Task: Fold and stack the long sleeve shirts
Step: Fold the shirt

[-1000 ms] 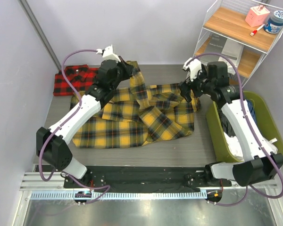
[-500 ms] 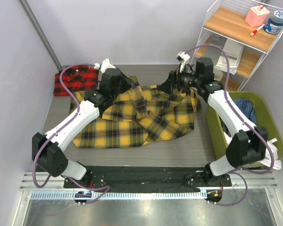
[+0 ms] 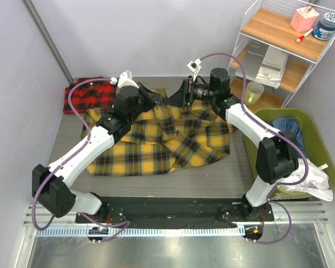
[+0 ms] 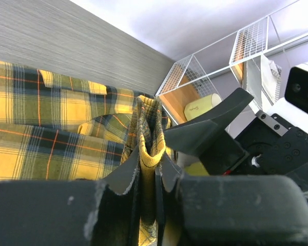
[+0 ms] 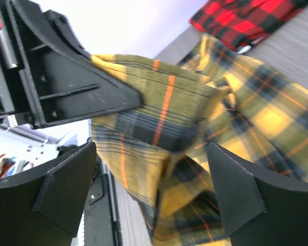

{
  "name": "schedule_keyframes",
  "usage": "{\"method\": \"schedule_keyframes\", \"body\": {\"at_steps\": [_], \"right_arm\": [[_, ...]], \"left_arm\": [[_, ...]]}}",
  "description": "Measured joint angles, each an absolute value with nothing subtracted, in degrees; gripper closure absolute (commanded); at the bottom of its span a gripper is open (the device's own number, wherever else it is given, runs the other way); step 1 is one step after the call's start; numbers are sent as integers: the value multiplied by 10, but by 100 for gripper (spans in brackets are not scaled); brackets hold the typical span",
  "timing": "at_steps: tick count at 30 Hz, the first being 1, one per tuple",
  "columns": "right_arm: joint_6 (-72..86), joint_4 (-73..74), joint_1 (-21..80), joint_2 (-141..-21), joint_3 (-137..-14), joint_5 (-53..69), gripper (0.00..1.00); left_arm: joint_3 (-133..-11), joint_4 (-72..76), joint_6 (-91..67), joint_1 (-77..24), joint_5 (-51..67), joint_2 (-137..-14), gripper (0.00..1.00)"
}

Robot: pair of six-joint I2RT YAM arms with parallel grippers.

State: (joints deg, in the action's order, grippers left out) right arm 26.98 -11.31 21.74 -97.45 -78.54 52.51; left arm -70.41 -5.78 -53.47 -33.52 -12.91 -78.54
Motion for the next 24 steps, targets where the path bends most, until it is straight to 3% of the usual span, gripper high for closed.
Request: {"method": "schedule_keyframes", "body": {"at_steps": [8, 9, 11, 12, 13, 14, 16, 17, 18, 24], "right_arm": [[269, -114, 241, -991, -800, 543, 67], [270, -113, 241, -992, -802, 545, 81], [269, -112, 243, -994, -803, 550, 99], [268, -110, 243, -994, -805, 555, 99], [269, -109, 243, -994, -809, 559, 99], [269, -107, 244, -994, -814, 563, 99], [258, -100, 244, -994, -824, 570, 99], [249, -90, 244, -994, -829, 571, 99], [213, -56, 244, -994, -842, 574, 99], [-53, 175, 252, -974, -896, 569, 99]], "left_arm": [[-694, -44, -534, -335, -129, -776, 85], [-692, -43, -534, -335, -129, -772, 86], [-688, -40, -534, -335, -128, -765, 86], [-686, -39, -534, -335, -128, -761, 85], [-685, -38, -534, -335, -128, -759, 80], [-682, -35, -534, -335, -127, -755, 59], [-680, -34, -517, -335, -125, -750, 35], [-679, -34, -506, -333, -122, -746, 9], [-678, -37, -491, -326, -112, -738, 0], [-695, -135, -261, -215, 55, -649, 0]]}}
